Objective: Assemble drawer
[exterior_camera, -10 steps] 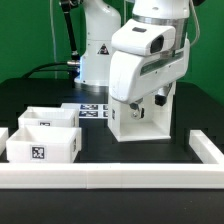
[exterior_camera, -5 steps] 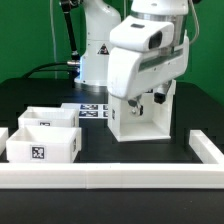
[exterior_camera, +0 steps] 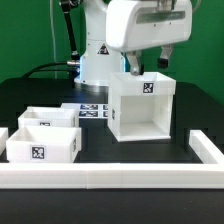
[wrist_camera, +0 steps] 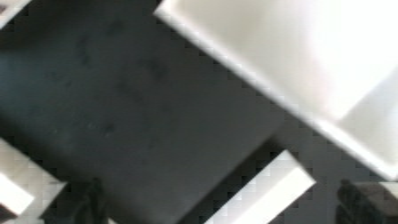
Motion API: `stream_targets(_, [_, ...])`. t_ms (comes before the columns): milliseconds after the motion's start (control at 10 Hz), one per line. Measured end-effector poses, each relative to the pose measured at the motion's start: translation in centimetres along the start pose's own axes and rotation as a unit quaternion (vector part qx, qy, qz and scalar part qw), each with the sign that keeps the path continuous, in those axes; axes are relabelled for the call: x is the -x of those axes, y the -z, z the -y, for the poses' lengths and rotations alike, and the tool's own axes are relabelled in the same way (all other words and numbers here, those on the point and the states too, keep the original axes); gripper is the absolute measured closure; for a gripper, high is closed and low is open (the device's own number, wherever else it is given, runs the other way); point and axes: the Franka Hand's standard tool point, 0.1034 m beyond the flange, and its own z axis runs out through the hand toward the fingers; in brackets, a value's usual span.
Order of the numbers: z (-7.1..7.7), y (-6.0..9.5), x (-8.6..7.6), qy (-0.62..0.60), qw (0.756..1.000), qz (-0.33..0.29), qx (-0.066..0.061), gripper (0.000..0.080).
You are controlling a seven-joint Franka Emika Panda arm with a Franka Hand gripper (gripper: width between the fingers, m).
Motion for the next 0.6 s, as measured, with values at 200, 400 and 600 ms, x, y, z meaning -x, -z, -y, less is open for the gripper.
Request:
stream_targets(200, [-0.2,-0.6,0.0,-0.001,1.000,0.002,-0.003,0.0150])
stream_targets(400, [-0.2,-0.6,0.0,-0.002,1.000,0.002,-0.004,0.0150])
stream_targets(600, [1.4,-0.3,1.1,-0.103,0.995,0.003,0.004,0.0150])
